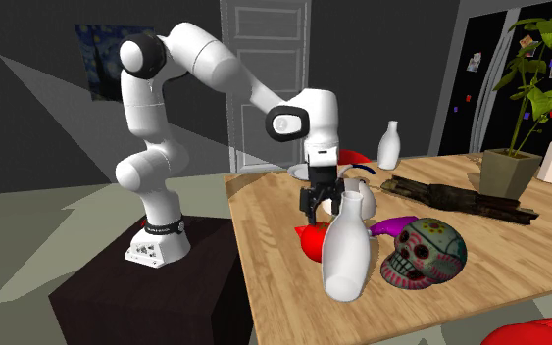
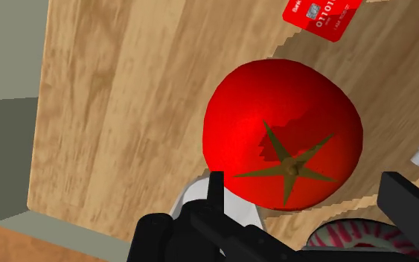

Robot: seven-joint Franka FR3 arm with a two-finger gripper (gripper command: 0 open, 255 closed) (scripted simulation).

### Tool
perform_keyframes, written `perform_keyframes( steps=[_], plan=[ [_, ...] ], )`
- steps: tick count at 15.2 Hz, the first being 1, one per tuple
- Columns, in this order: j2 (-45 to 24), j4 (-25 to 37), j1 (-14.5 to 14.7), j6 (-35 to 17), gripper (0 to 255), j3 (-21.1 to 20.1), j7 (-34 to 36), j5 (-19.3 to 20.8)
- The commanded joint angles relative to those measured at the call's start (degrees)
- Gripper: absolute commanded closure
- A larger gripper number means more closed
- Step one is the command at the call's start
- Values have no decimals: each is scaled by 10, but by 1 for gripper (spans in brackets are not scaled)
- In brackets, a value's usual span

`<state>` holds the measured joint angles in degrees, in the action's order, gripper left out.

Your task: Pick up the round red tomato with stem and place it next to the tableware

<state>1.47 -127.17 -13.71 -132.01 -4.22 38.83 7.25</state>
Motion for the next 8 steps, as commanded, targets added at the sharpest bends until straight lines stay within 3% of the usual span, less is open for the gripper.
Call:
perform_keyframes(
  steps=[1,7,8],
  plan=[
    [-3,-1,0,-4,0,0,0,1],
    [-3,-1,0,-4,0,0,0,1],
    [-3,-1,0,-4,255,0,0,1]
  ],
)
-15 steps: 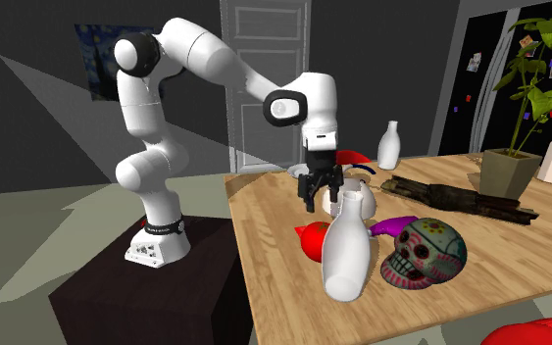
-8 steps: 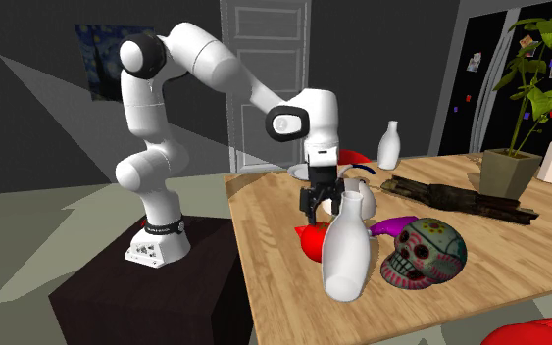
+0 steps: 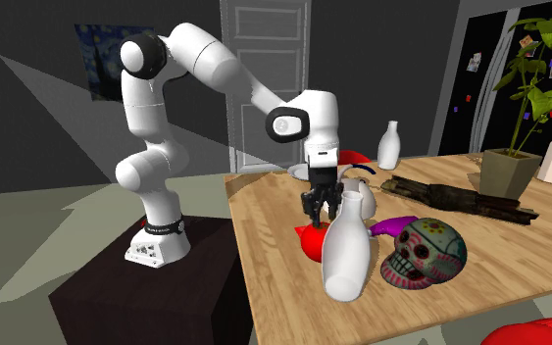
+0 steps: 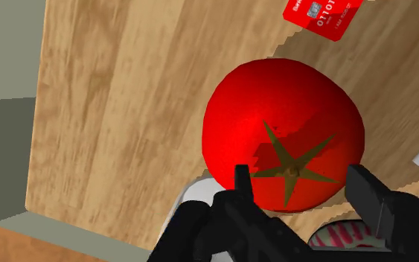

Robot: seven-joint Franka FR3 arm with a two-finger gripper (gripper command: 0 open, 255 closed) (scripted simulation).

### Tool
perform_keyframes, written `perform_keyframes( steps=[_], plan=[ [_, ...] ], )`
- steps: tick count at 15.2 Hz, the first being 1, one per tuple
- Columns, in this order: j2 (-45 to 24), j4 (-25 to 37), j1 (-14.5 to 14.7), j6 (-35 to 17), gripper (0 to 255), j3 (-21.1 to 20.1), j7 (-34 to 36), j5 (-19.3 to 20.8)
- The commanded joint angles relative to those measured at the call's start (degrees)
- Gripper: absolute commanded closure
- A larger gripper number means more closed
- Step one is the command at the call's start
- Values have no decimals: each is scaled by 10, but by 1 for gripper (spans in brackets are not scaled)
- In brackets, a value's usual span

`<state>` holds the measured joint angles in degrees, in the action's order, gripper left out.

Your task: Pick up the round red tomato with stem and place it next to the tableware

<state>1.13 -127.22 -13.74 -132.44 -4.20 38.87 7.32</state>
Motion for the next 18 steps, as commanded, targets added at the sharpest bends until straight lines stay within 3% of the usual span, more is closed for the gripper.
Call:
perform_keyframes(
  steps=[1,9,18],
  plan=[
    [0,0,0,0,255,0,0,0],
    [0,0,0,0,255,0,0,0],
    [30,39,1,68,255,0,-11,-9]
  ],
)
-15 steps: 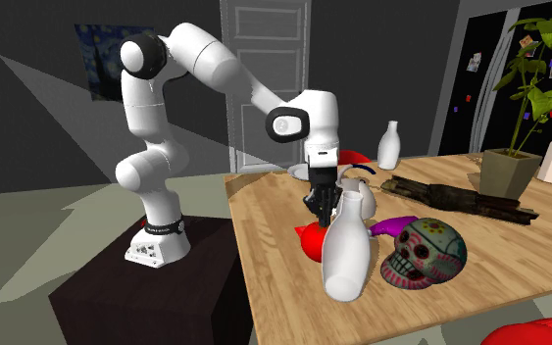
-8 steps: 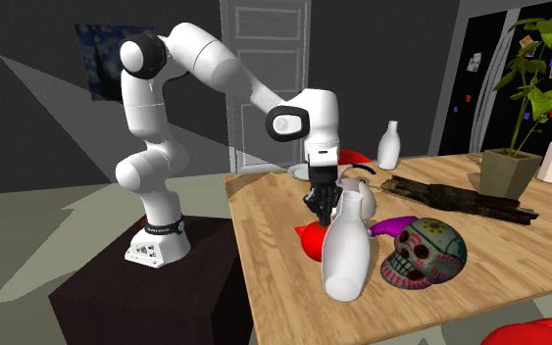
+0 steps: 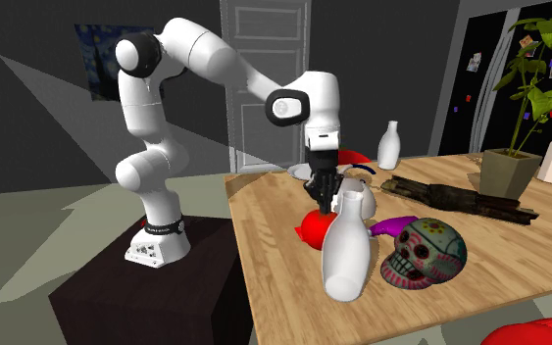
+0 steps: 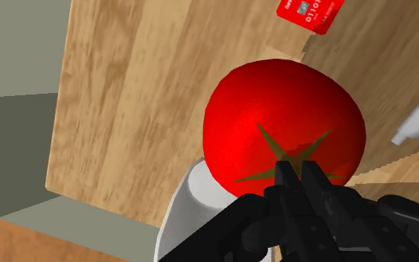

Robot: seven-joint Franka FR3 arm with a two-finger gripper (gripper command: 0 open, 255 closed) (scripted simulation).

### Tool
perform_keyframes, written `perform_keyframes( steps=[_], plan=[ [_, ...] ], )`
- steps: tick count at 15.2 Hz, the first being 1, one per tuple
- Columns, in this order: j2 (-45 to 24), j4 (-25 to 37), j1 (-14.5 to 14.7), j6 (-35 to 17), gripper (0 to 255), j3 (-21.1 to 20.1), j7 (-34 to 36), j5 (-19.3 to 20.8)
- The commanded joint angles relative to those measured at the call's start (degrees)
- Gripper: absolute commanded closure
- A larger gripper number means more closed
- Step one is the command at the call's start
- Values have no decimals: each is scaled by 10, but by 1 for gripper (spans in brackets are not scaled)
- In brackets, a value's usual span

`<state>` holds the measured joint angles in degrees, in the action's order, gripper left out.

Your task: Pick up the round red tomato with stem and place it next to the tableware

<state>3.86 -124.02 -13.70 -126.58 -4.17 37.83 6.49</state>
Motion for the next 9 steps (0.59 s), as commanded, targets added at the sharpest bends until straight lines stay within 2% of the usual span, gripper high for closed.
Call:
perform_keyframes(
  steps=[1,9],
  plan=[
    [5,12,1,17,255,0,-1,-2],
    [22,55,1,77,255,0,-9,-7]
  ],
)
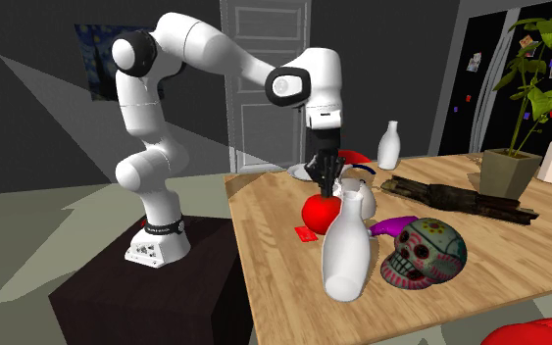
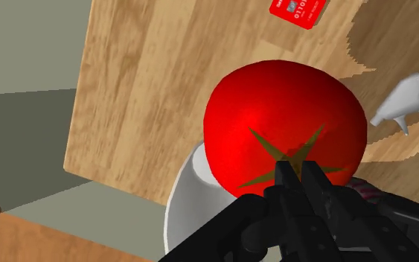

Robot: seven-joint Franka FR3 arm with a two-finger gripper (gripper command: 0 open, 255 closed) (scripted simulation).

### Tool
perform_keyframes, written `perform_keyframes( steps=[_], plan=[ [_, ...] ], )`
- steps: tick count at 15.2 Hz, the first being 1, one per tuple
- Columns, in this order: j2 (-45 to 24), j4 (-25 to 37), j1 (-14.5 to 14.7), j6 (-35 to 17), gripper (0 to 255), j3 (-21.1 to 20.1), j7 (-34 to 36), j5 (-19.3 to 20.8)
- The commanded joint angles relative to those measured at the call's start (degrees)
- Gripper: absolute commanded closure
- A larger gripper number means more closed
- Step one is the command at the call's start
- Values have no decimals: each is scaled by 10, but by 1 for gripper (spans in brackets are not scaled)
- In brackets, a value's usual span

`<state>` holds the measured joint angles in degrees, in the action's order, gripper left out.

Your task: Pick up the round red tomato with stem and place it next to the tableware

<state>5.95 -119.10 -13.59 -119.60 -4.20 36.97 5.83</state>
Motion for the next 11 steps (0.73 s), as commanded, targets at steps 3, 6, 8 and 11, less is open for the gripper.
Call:
perform_keyframes(
  steps=[3,6,8,11],
  plan=[
    [6,24,0,30,255,0,-3,-2],
    [9,44,1,53,255,0,-6,-3],
    [11,57,1,68,255,0,-7,-4],
    [12,79,1,91,255,0,-9,-5]
  ],
)
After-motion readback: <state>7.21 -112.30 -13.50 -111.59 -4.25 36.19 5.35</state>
